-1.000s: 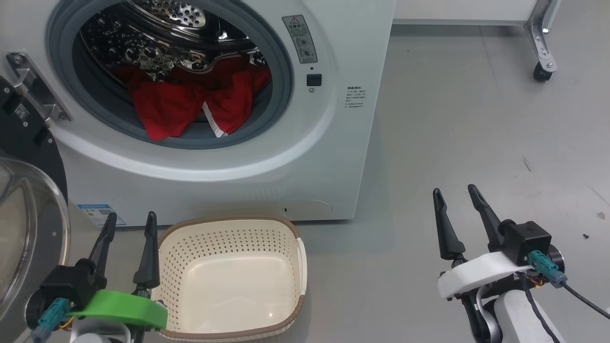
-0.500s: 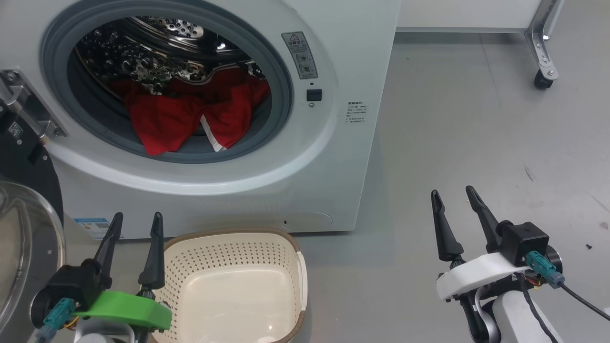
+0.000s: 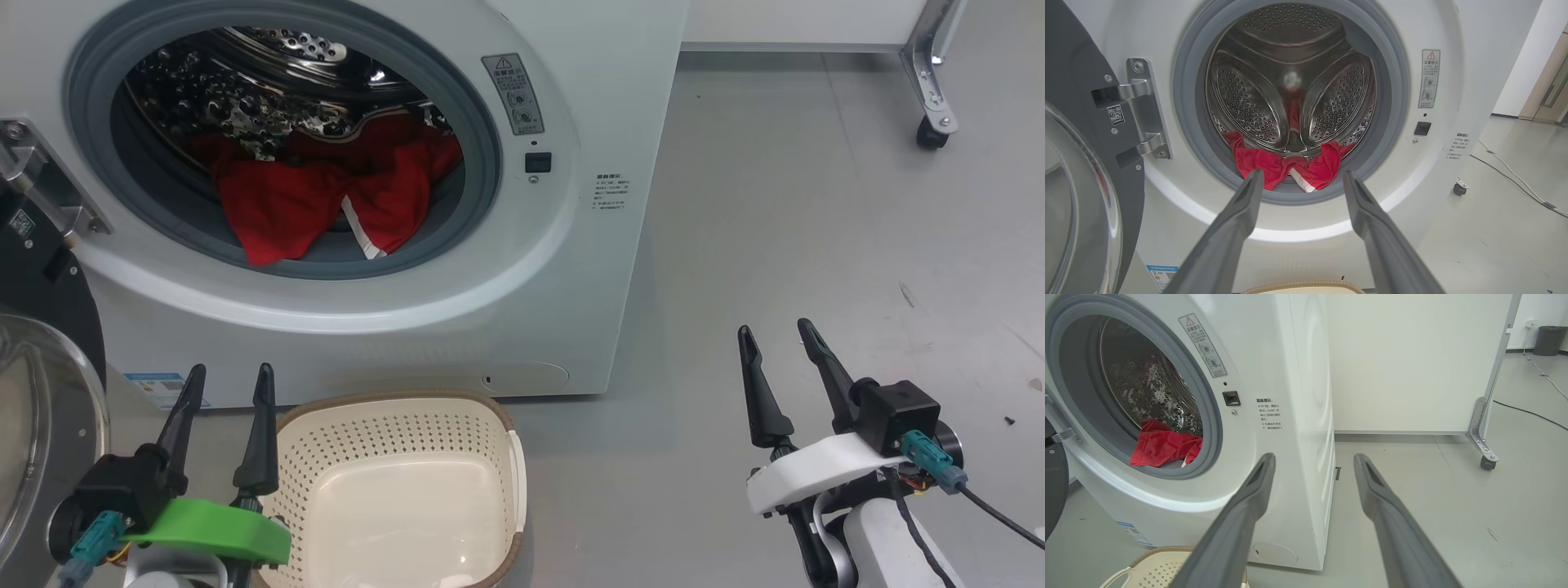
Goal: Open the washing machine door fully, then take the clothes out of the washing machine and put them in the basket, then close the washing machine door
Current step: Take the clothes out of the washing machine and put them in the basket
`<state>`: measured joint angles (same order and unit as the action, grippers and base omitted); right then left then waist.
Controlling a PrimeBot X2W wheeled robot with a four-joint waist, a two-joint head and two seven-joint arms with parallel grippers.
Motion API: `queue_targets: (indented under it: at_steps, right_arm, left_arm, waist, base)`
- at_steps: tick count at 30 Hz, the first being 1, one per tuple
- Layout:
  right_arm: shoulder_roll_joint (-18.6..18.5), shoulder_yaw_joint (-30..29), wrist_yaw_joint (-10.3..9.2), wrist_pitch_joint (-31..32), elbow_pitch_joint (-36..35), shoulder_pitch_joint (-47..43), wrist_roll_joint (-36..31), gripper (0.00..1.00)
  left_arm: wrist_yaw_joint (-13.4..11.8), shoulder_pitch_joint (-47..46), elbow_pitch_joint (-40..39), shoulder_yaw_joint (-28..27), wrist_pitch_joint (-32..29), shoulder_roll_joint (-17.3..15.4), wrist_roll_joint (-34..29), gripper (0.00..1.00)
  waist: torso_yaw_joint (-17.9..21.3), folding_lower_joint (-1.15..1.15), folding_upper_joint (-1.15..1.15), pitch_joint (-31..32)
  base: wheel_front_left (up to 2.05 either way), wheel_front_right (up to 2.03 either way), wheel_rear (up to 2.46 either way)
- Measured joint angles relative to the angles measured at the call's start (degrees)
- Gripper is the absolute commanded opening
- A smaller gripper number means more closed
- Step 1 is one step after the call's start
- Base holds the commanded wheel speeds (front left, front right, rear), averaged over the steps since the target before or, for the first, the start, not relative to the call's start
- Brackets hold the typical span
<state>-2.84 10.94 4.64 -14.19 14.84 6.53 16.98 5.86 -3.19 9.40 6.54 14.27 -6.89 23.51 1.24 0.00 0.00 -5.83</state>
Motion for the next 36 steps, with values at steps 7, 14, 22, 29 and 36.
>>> queue_targets:
  at_steps: [7, 14, 22, 29, 36]
  right_arm:
    - [0.00, -0.02, 0.00, 0.00, 0.00, 0.01, 0.00, 1.00]
    - [0.00, -0.04, 0.00, 0.00, 0.00, 0.01, 0.01, 1.00]
    - [0.01, -0.03, 0.00, 0.00, 0.00, 0.01, 0.02, 1.00]
    - [0.01, -0.02, -0.01, 0.00, 0.00, 0.01, 0.10, 1.00]
    - [0.01, 0.23, -0.01, 0.00, -0.05, 0.01, 0.10, 1.00]
  left_arm:
    - [-0.01, 0.00, 0.02, -0.01, 0.00, 0.00, 0.00, 1.00]
    - [-0.03, 0.00, 0.13, 0.00, 0.00, -0.01, -0.01, 1.00]
    - [-0.36, 0.00, 0.37, -0.01, 0.00, -0.03, -0.05, 1.00]
    - [-0.51, 0.00, 0.38, -0.01, 0.00, -0.03, -0.07, 1.00]
    - [-0.55, 0.00, 0.24, -0.03, 0.00, -0.05, -0.07, 1.00]
  waist:
    - [0.01, 0.00, 0.00, -0.19]
    - [0.00, 0.00, 0.00, -0.32]
    - [-0.04, 0.00, 0.00, -0.30]
    - [-0.01, 0.00, 0.00, -0.36]
    - [0.07, 0.00, 0.00, -0.70]
  base:
    - [0.00, 0.00, 0.00]
    - [0.00, 0.00, 0.00]
    - [0.00, 0.00, 0.00]
    - [0.00, 0.00, 0.00]
    - [0.00, 0.00, 0.00]
